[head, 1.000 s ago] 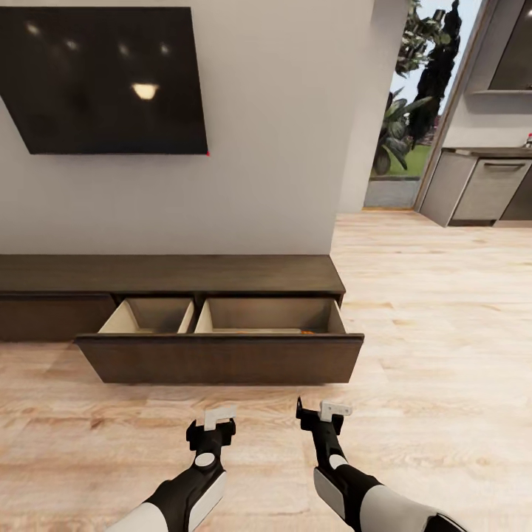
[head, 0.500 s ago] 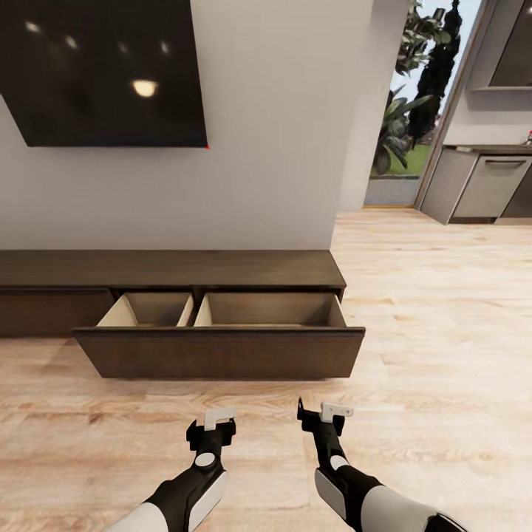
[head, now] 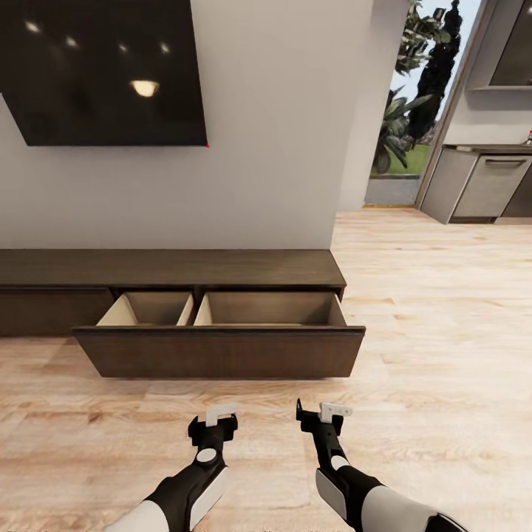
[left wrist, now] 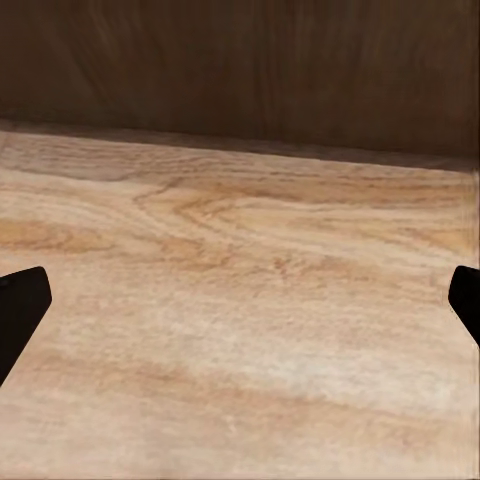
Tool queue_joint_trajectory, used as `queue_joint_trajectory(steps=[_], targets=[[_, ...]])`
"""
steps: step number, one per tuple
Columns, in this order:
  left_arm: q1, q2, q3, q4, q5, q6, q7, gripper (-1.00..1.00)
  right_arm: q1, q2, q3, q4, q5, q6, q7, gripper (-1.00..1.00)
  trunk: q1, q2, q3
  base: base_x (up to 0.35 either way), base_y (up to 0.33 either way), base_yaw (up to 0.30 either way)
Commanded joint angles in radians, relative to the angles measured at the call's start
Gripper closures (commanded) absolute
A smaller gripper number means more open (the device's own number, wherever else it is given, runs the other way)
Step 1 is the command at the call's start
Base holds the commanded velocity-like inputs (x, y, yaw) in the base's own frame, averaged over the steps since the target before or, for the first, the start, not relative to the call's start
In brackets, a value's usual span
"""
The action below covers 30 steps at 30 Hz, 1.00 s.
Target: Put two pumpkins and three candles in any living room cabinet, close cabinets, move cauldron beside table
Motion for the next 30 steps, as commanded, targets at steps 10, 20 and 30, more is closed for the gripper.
queue_joint_trajectory(steps=[10, 20, 30], targets=[[-0.001, 0.007, 0.002, -0.138, 0.010, 0.197, 0.010, -1.00, -0.001, -0.003, 0.009, 0.001, -0.002, -0.002, -0.005, -1.00, 0.038, -0.071, -0.032, 0.000, 0.000, 0.000], [-0.001, 0.006, 0.000, -0.141, 0.010, 0.208, 0.010, -1.00, -0.001, -0.003, 0.009, 0.001, -0.002, -0.002, -0.005, -1.00, 0.077, -0.141, -0.064, 0.000, 0.000, 0.000], [-0.001, 0.006, 0.001, -0.143, 0.010, 0.209, 0.010, -1.00, -0.001, -0.004, 0.009, 0.001, -0.002, -0.001, -0.005, -1.00, 0.103, -0.190, -0.086, 0.000, 0.000, 0.000]])
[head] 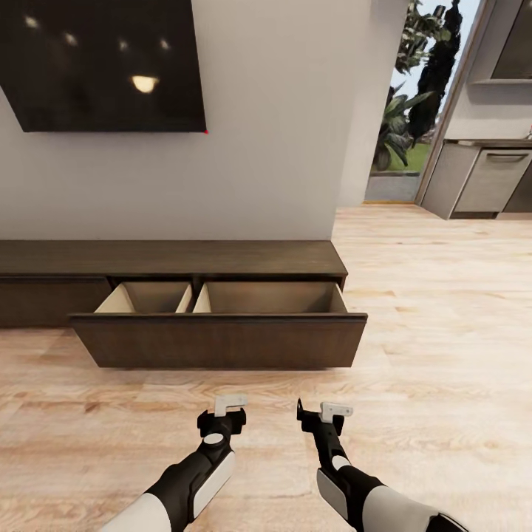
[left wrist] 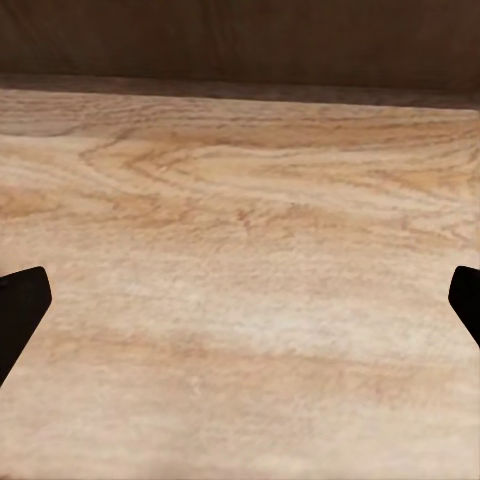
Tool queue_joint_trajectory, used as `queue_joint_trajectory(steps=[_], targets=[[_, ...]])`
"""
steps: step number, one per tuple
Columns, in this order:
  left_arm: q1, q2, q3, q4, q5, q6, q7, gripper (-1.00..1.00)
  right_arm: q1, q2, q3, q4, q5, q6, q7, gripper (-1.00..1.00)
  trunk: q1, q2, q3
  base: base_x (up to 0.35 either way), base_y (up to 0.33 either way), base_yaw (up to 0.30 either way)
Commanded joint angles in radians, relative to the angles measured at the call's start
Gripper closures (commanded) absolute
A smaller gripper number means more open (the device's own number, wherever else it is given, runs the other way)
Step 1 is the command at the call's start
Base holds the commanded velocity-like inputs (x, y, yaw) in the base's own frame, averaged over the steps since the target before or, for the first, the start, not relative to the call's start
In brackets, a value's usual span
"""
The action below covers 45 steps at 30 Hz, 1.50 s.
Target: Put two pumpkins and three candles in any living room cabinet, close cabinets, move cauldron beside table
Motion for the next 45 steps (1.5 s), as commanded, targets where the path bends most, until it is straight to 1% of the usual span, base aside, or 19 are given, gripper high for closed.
queue_joint_trajectory(steps=[1, 6, 10, 34, 45], targets=[[-0.001, 0.001, -0.006, -0.002, 0.004, 0.005, 0.008, -1.00, -0.001, 0.000, 0.009, 0.000, -0.002, -0.001, -0.009, -1.00, 0.000, 0.000, -0.001, 0.000, 0.000, 0.000], [-0.001, 0.000, -0.011, -0.002, 0.004, 0.005, 0.008, -1.00, -0.001, 0.000, 0.009, 0.000, -0.003, -0.001, -0.009, -1.00, 0.000, 0.000, -0.001, 0.009, 0.000, 0.000], [-0.001, 0.001, -0.007, -0.002, 0.004, 0.007, 0.008, -1.00, -0.001, 0.000, 0.008, 0.000, -0.003, 0.000, -0.009, -1.00, 0.000, 0.000, -0.001, 0.163, 0.000, 0.000], [-0.001, 0.002, -0.005, 0.000, 0.007, 0.007, 0.007, -1.00, 0.000, 0.000, 0.008, 0.000, -0.005, 0.004, -0.009, -1.00, 0.000, 0.000, -0.001, 0.319, 0.000, 0.000], [-0.001, 0.002, -0.006, 0.000, 0.006, 0.007, 0.007, -1.00, -0.001, 0.000, 0.008, 0.000, -0.005, 0.004, -0.009, -1.00, 0.000, 0.000, -0.001, 0.253, 0.000, 0.000]])
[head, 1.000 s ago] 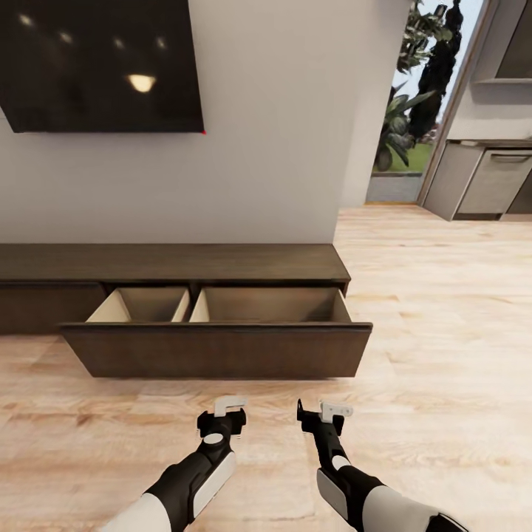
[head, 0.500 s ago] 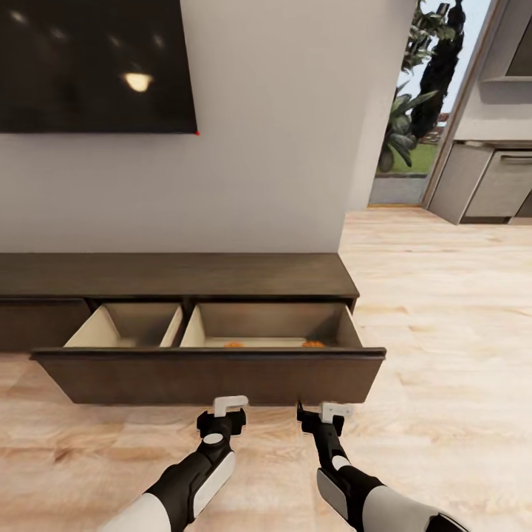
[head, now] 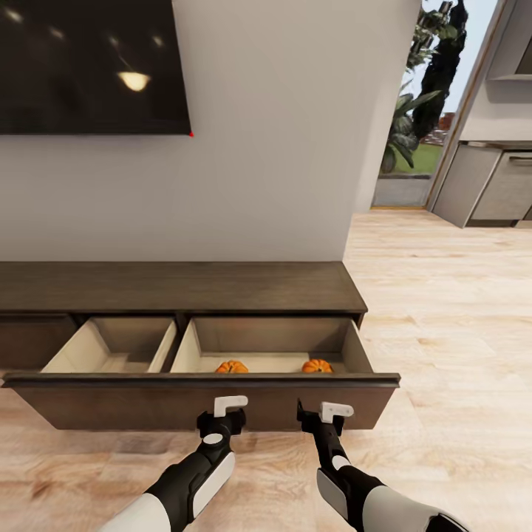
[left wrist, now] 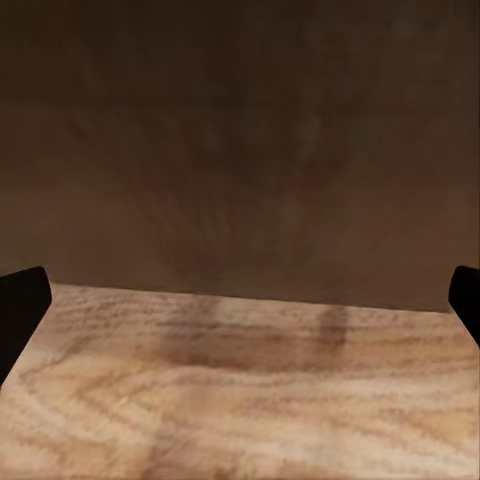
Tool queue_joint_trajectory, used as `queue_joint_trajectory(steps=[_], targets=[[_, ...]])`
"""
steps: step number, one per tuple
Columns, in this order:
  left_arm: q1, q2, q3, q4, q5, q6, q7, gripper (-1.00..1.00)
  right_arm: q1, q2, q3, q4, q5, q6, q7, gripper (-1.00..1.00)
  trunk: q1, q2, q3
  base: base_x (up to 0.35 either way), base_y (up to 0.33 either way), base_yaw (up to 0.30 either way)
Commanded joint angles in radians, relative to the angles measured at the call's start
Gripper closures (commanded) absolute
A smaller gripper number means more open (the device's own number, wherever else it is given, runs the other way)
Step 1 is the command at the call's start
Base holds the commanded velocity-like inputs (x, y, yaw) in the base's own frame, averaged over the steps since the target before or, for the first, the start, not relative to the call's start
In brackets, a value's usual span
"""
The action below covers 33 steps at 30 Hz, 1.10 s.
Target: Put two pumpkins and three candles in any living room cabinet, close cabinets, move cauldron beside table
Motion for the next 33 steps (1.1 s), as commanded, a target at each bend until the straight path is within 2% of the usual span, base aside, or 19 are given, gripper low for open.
queue_joint_trajectory(steps=[1, 26, 33], targets=[[-0.001, 0.001, -0.006, -0.002, 0.003, 0.004, 0.008, -1.00, -0.001, 0.000, 0.008, 0.000, -0.002, -0.001, -0.008, -1.00, 0.000, 0.000, -0.001, 0.098, 0.000, 0.000], [-0.001, 0.001, -0.006, -0.002, 0.004, 0.005, 0.008, -1.00, 0.000, 0.000, 0.008, 0.000, -0.001, -0.001, -0.008, -1.00, 0.000, 0.000, -0.001, 0.059, 0.000, 0.000], [-0.001, 0.001, -0.006, -0.002, 0.004, 0.005, 0.008, -1.00, 0.000, 0.000, 0.008, 0.000, -0.002, -0.001, -0.008, -1.00, 0.000, 0.000, -0.001, 0.144, 0.000, 0.000]])
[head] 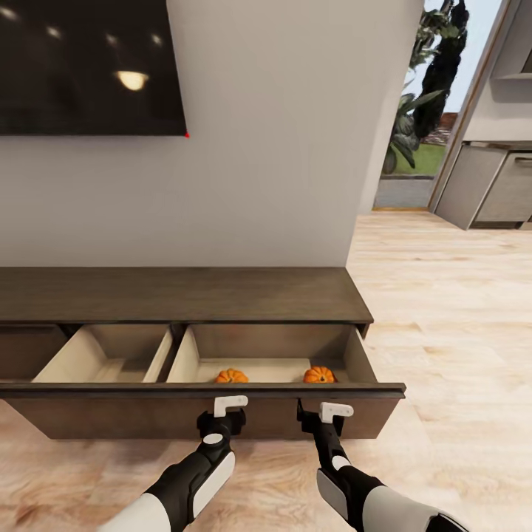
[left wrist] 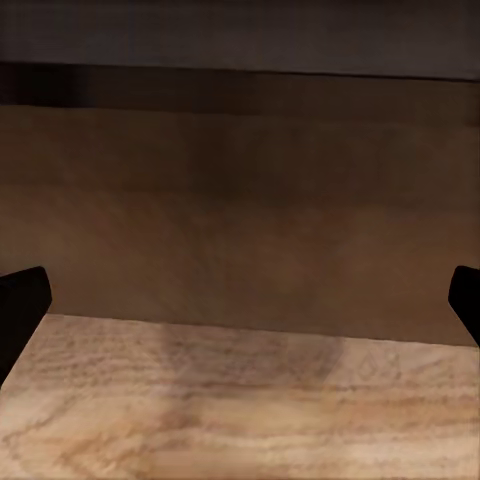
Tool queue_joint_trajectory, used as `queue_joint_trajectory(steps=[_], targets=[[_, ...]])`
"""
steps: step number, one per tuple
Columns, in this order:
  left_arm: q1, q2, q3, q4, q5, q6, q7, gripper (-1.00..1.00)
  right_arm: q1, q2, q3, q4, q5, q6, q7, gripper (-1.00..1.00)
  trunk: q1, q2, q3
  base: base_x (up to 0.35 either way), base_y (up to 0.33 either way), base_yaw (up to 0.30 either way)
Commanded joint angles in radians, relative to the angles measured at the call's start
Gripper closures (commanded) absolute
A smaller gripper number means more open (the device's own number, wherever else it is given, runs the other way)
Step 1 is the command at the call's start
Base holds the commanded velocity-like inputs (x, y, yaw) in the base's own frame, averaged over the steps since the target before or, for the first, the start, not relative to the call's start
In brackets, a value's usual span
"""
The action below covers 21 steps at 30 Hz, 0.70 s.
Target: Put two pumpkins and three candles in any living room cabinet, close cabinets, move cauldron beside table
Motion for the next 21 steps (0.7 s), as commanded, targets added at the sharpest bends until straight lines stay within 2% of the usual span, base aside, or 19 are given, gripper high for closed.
queue_joint_trajectory(steps=[1, 21], targets=[[-0.001, 0.001, -0.006, -0.002, 0.004, 0.005, 0.008, -1.00, -0.001, 0.000, 0.006, 0.000, -0.002, -0.002, -0.008, -1.00, 0.000, 0.000, -0.001, 0.178, 0.000, 0.000], [-0.001, 0.001, -0.006, -0.002, 0.003, 0.005, 0.008, -1.00, -0.001, 0.000, 0.006, 0.000, -0.002, -0.002, -0.008, -1.00, 0.000, 0.000, -0.001, 0.184, 0.000, 0.000]])
